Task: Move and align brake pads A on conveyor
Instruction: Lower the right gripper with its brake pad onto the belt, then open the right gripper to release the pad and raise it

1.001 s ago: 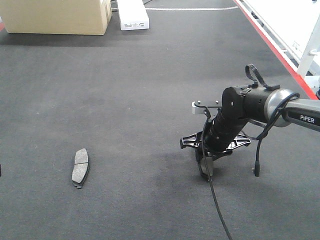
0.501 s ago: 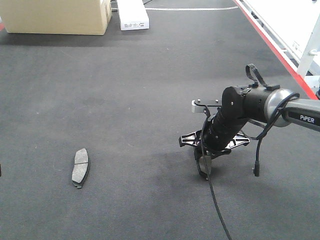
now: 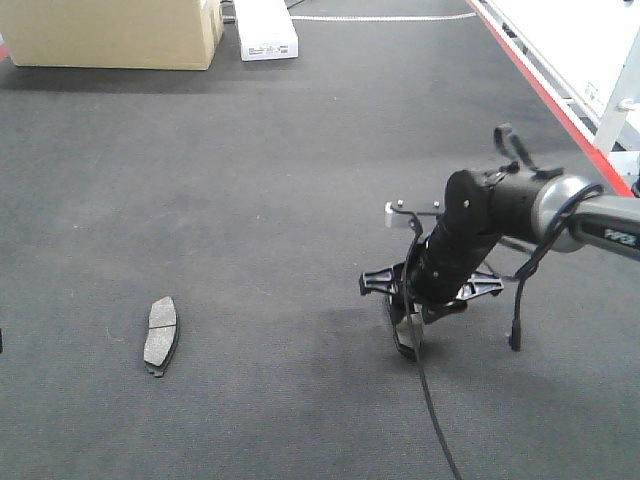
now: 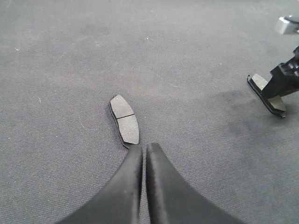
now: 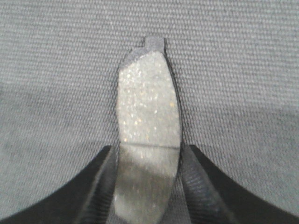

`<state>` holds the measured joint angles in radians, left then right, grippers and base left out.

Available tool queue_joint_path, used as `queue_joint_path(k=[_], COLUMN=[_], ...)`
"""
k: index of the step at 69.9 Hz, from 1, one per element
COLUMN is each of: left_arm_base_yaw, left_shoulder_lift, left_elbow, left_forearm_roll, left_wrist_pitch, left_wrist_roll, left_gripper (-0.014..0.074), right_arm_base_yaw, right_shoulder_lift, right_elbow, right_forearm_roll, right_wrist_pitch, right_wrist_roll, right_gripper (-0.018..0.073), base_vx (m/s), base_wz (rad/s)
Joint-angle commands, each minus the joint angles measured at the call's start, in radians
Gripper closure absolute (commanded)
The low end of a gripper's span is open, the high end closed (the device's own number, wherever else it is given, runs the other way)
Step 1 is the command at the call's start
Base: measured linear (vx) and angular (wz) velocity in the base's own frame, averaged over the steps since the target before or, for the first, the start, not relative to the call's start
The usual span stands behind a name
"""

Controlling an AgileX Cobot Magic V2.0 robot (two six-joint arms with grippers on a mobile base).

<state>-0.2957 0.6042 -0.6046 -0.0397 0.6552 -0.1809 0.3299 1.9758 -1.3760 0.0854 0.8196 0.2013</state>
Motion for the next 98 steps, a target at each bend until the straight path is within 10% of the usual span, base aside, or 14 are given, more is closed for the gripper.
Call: queue_joint_path(k=[1,25,60,98], left_arm_base_yaw=[-0.006,-0.006,-0.006,-0.006], left_shoulder_lift=[-0.001,-0.001,-0.001,-0.001], left_elbow=[-0.024,-0.024,-0.024,-0.024], left_forearm_roll=[-0.003,-0.003,-0.003,-0.003], left_wrist_pitch=[-0.06,-0.06,-0.06,-0.06], left_wrist_roll=[0.0,0.0,0.0,0.0], left_gripper=[0.0603,0.0603,0.0603,0.0603], right_arm_base_yaw=[-0.002,0.001,-0.043,-0.042], right_shoulder_lift=[-0.119,-0.335,-0.962,-1.456], right_elbow=[-0.028,0.062,0.693,0.929], right_forearm_roll=[-0.005,-0.047,-0.091,-0.134], right_wrist_pitch=[-0.011,-0.062,-0.465,-0.577], right_wrist_roll=[0.005,0.029,0.033,0.03], right_gripper=[0.0231,0.0256,0.0575,0.0568], base_vx=[0.0,0.0,0.0,0.0], base_wz=[0.0,0.0,0.0,0.0])
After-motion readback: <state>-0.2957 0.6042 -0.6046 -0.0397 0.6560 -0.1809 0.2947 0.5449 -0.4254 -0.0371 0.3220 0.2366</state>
